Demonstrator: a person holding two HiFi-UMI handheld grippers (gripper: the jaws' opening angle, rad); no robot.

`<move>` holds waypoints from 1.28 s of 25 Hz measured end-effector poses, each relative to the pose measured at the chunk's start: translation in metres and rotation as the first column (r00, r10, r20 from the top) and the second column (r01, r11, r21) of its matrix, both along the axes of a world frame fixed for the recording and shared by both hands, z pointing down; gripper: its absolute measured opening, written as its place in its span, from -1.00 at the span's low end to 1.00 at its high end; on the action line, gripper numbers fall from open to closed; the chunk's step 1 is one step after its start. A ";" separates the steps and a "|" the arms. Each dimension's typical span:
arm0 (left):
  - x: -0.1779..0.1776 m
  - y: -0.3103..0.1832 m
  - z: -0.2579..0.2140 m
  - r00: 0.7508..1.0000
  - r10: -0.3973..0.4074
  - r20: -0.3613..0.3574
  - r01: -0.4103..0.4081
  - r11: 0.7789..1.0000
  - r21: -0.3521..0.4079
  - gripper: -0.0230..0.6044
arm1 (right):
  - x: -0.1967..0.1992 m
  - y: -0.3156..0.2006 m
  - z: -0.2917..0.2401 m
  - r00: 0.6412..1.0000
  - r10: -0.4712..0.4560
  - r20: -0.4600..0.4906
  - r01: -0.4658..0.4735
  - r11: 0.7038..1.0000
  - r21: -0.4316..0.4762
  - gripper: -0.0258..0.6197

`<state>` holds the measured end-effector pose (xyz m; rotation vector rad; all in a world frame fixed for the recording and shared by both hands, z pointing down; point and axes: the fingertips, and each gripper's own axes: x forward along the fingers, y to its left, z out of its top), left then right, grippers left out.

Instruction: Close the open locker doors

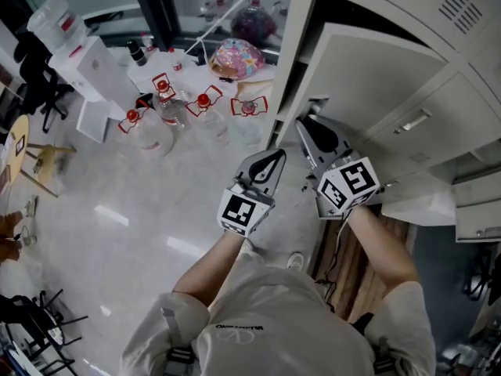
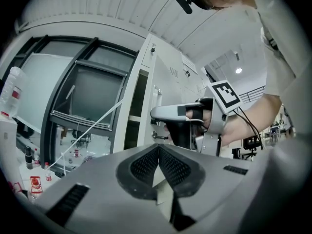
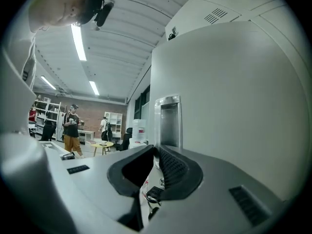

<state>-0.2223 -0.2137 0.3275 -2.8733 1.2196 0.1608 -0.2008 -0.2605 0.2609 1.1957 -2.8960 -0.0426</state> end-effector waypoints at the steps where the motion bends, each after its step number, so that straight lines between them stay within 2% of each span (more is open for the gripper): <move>1: -0.002 -0.003 0.001 1.000 -0.003 -0.002 0.003 1.000 -0.003 -0.91 | -0.001 -0.006 0.000 1.000 0.009 0.002 -0.009 1.000 -0.001 -0.77; 9: -0.004 -0.035 0.004 1.000 0.003 0.022 -0.003 1.000 -0.004 -0.91 | -0.003 -0.045 -0.002 0.996 0.090 0.008 -0.090 0.996 0.009 -0.80; 18: 0.019 -0.085 0.014 0.993 -0.038 0.108 0.040 0.999 -0.020 -0.91 | -0.004 -0.068 -0.002 0.981 0.196 0.005 -0.196 0.981 0.006 -0.79; 27: 0.037 -0.117 0.026 0.991 -0.036 0.129 0.042 0.998 -0.042 -0.91 | -0.001 -0.086 -0.002 0.962 0.272 0.010 -0.272 0.962 0.006 -0.79; 32: 0.039 -0.135 0.026 0.990 -0.060 0.126 0.067 0.997 -0.049 -0.92 | -0.001 -0.089 -0.002 0.961 0.276 0.017 -0.276 0.961 0.004 -0.78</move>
